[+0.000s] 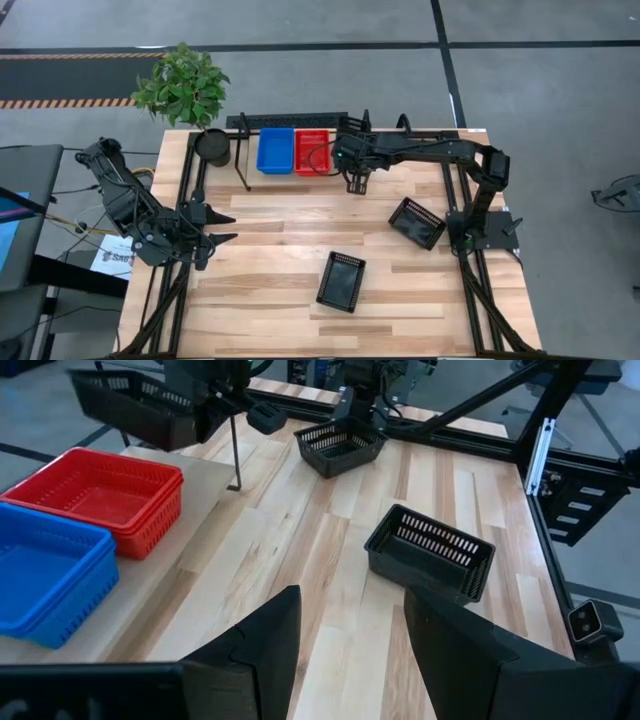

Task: Stack baskets on shelf by color
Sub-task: Put the top left black bin on the shelf, then stack the top black bin on the black bin on the shelf

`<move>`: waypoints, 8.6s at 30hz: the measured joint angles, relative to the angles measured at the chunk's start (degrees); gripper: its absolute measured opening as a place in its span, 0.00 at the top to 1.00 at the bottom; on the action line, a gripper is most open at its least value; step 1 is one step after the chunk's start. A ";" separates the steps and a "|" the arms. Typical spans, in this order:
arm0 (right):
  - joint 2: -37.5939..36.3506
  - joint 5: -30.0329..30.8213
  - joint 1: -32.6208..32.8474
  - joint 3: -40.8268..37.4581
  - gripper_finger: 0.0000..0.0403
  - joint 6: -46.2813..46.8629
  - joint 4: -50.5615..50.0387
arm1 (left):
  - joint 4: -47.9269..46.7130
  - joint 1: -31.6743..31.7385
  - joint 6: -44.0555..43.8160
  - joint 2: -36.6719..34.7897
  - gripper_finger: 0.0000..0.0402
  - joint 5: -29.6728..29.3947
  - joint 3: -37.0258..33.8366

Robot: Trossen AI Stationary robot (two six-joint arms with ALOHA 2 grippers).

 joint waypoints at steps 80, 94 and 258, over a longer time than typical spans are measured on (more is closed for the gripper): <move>7.50 -9.13 -5.27 1.64 0.92 -11.03 4.18 | -0.83 0.00 -3.52 -0.02 0.58 -0.50 0.00; 7.48 -12.07 -4.81 4.24 0.59 -10.05 -0.51 | -0.81 0.00 -3.54 -0.02 0.58 -0.59 0.00; -0.96 -13.55 -6.52 2.45 0.99 -25.52 11.08 | -0.55 0.04 -3.76 0.37 0.58 -6.52 -1.55</move>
